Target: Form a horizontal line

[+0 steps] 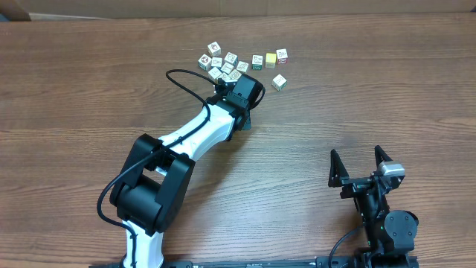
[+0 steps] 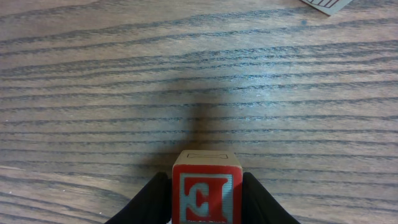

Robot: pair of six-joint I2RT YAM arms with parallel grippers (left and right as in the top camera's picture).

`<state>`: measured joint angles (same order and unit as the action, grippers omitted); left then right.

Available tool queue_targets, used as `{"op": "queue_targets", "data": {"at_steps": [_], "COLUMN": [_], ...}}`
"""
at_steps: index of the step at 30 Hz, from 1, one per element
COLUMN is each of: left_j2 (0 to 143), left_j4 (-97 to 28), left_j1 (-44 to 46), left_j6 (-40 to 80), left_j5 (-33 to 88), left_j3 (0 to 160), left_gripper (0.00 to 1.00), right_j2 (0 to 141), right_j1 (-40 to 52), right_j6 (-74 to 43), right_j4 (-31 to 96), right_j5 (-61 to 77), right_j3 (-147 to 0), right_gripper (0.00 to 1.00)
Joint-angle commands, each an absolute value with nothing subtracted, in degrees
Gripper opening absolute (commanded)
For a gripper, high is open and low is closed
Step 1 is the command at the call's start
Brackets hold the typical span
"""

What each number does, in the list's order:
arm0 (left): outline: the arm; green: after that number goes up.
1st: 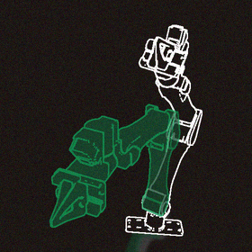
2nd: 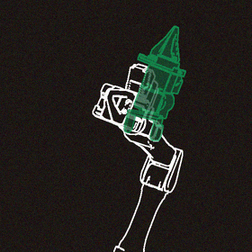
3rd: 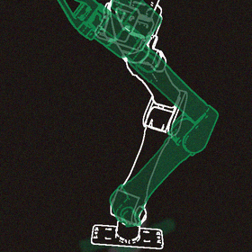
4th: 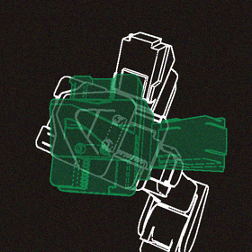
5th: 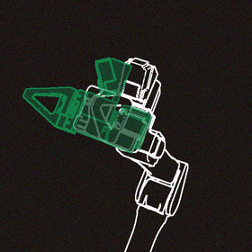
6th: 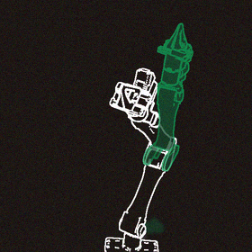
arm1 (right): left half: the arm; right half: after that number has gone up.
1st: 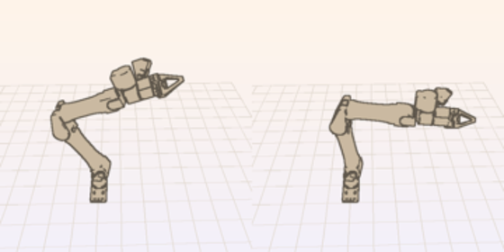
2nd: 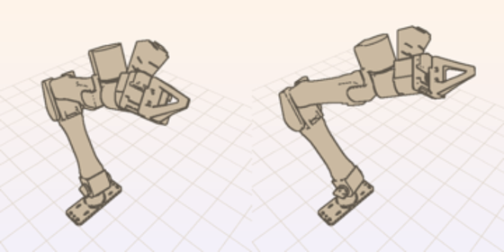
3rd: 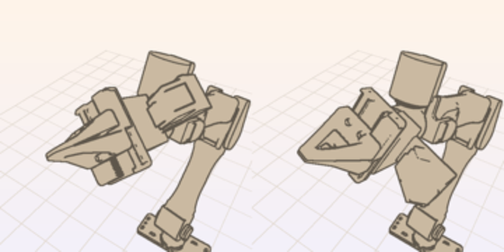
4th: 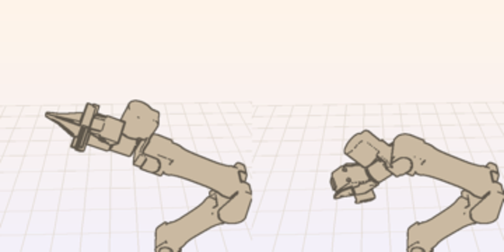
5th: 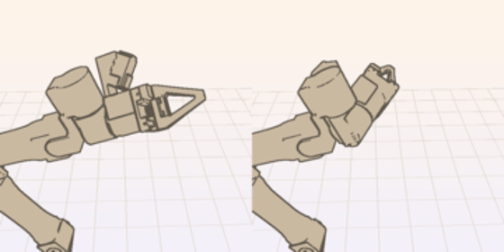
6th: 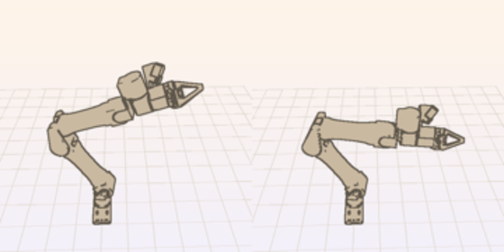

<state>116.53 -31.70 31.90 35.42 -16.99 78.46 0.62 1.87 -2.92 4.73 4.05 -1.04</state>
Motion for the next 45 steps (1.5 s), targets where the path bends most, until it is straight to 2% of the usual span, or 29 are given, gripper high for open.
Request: {"op": "queue_targets", "data": {"at_steps": [1, 45], "left_j2": [117.62, 117.62], "left_j4": [-31.68, -35.42], "left_j1": [32.27, 32.27], "left_j6": [34.65, 34.22], "left_j5": [-18.15, -16.4], "left_j3": [78.0, 78.0], "left_gripper": [0.3, 0.29], "right_j2": [0.19, 0.19], "right_j1": [1.54, 1.54], "right_j6": [-2.52, -2.52], "right_j4": [4.51, 4.51], "right_j5": [3.55, 3.55], "right_j3": [-0.45, -0.45], "right_gripper": [1.0, 1.0]}}
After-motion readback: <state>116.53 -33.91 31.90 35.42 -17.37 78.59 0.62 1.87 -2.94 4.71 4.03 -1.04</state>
